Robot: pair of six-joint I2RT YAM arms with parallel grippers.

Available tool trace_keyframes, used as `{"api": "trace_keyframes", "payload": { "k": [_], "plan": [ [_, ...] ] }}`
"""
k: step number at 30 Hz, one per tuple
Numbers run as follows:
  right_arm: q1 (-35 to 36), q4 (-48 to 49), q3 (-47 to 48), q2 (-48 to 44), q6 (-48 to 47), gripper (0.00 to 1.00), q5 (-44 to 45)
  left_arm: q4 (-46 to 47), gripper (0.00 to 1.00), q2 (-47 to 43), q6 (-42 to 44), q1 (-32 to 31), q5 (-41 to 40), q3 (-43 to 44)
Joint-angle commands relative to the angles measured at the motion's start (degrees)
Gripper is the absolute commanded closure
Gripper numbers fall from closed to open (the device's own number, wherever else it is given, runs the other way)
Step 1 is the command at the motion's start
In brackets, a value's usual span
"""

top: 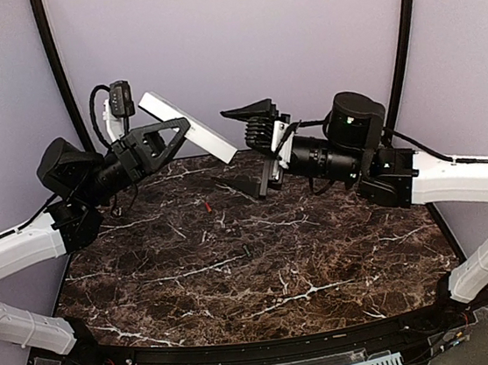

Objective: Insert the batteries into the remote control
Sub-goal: Remove the battery cover from the remote control.

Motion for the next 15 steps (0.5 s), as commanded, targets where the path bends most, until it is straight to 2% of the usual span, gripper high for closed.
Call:
{"api": "trace_keyframes", "payload": {
  "k": [1, 9, 13, 15],
  "plan": [
    [0.9, 18.0, 2.8, 3.4, -3.8, 0.01, 2.2, 4.0, 1.0, -0.2, -4.7, -0.2, 0.9, 1.5],
    [2.5, 21.3, 4.5, 7.1, -4.4, 0.11, 0.9, 2.4, 1.0, -0.3, -4.1, -0.2, -0.6, 1.8],
    [2.9, 20.4, 4.5, 7.0, -3.7, 0.26, 0.2, 2.2, 1.0, -0.2, -4.1, -0.2, -0.7, 2.0],
    [3.0, 19.4, 4.2, 6.3, -3.3, 0.28, -0.3, 2.1, 1.0, -0.5, -3.5, -0.2, -1.1, 2.0]
  ]
}}
